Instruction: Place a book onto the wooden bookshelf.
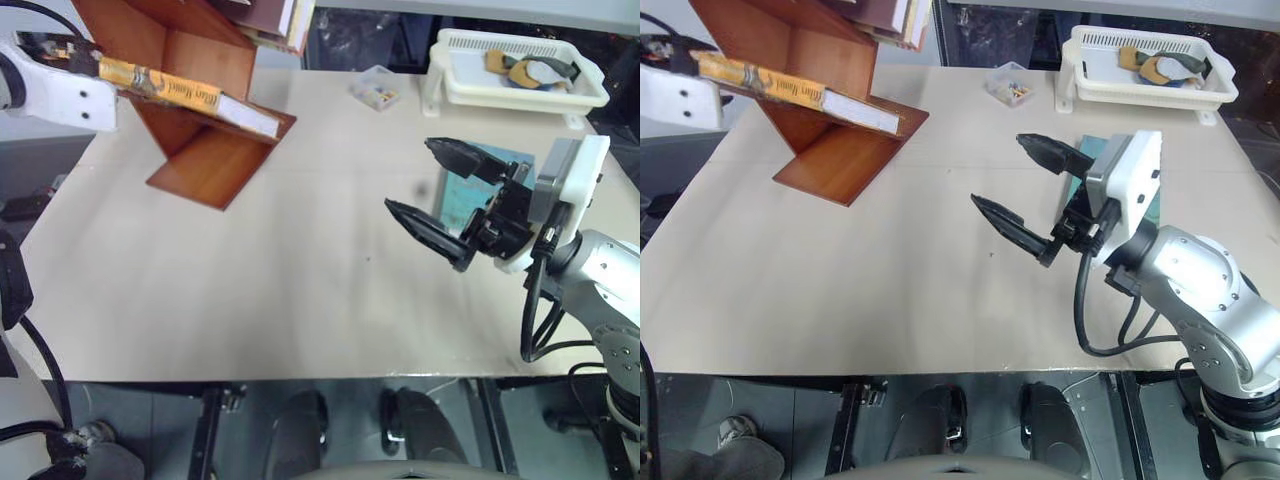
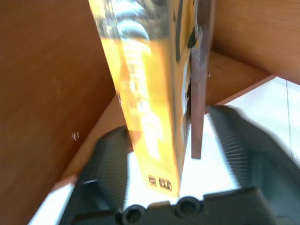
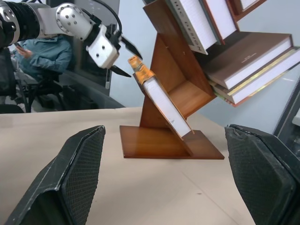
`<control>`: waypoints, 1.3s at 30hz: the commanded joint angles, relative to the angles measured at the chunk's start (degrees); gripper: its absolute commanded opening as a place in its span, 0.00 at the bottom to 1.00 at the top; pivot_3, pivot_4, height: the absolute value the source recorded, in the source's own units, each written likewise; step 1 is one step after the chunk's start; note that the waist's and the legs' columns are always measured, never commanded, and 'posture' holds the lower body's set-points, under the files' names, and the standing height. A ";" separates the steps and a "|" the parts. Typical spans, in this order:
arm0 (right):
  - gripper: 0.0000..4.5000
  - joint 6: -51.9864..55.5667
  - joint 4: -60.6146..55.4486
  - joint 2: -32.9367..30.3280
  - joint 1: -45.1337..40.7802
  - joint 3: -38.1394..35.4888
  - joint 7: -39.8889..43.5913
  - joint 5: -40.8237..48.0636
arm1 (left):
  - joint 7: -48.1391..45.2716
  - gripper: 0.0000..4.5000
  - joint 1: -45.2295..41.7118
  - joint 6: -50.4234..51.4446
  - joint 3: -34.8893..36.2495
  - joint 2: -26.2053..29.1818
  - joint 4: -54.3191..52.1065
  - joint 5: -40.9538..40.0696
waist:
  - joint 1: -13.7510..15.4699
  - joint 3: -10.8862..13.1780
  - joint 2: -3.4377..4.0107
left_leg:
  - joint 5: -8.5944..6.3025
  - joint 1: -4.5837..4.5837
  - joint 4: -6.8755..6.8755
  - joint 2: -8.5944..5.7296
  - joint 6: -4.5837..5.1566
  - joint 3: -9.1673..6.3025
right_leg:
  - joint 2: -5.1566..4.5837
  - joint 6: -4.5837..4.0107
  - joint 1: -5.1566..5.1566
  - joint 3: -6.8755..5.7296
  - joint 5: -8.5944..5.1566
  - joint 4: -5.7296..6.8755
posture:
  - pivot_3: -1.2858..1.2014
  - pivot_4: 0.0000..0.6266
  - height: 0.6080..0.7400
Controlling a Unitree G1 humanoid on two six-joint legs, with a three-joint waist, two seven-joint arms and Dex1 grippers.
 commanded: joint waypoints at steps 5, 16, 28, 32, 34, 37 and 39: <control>0.94 -0.49 1.25 -0.71 -0.30 -2.09 2.43 -0.13 | -31.22 0.81 14.34 16.50 27.15 -2.87 -13.59 -38.43 | 0.14 -0.05 -0.03 | 0.00 0.02 0.03 0.02 0.00 0.00 | 0.01 -0.02 0.01 -0.02 0.01 0.06 | 0.52 0.24 1.00; 0.94 1.09 -0.36 -1.35 -0.08 -3.39 0.79 -1.11 | 7.63 0.09 61.64 57.74 19.92 -41.92 -96.56 -61.21 | 0.65 -0.26 -0.14 | -0.03 0.24 0.42 -0.13 0.07 -0.39 | -0.38 0.14 0.35 0.03 -0.04 0.50 | 0.52 0.24 1.00; 0.94 2.96 -4.61 -1.58 2.32 -4.25 -4.27 -2.61 | 45.77 0.09 37.42 52.39 22.46 -53.03 -60.68 -35.98 | 0.56 -0.42 0.03 | -0.12 1.06 0.22 -0.10 0.17 -0.48 | 0.07 0.23 1.04 0.14 -0.12 0.25 | 0.52 0.24 1.00; 0.94 2.52 -3.93 -1.40 2.22 -3.80 -3.94 -3.31 | 43.93 0.09 37.37 50.29 23.67 -50.49 -58.57 -36.71 | -0.10 -0.44 0.06 | -0.11 1.10 -0.04 -0.08 0.16 -0.46 | 0.08 0.05 1.04 0.12 0.00 0.05 | 0.52 0.24 1.00; 0.94 2.35 -3.46 -1.32 2.19 -3.71 -3.52 -3.44 | 40.36 0.09 38.73 49.34 22.93 -50.58 -61.11 -38.49 | -0.21 -0.44 0.07 | -0.11 1.15 -0.05 -0.05 0.16 -0.42 | 0.10 0.05 1.04 0.13 0.00 0.07 | 0.52 0.24 1.00; 0.94 2.44 -2.93 -1.58 2.45 -3.86 -2.67 -3.20 | 33.31 0.09 42.36 50.20 21.18 -51.46 -67.26 -42.61 | -0.04 -0.44 0.07 | -0.10 1.15 -0.05 -0.03 0.15 -0.42 | 0.09 0.01 1.04 0.12 0.02 0.07 | 0.52 0.24 1.00; 0.94 2.64 -2.77 -2.02 3.00 -4.00 -1.97 -3.00 | 28.97 0.09 45.47 51.67 19.77 -51.41 -71.85 -44.89 | 0.04 -0.44 0.07 | -0.10 1.09 -0.06 -0.03 0.14 -0.42 | 0.06 -0.02 1.03 0.12 0.04 0.00 | 0.52 0.24 1.00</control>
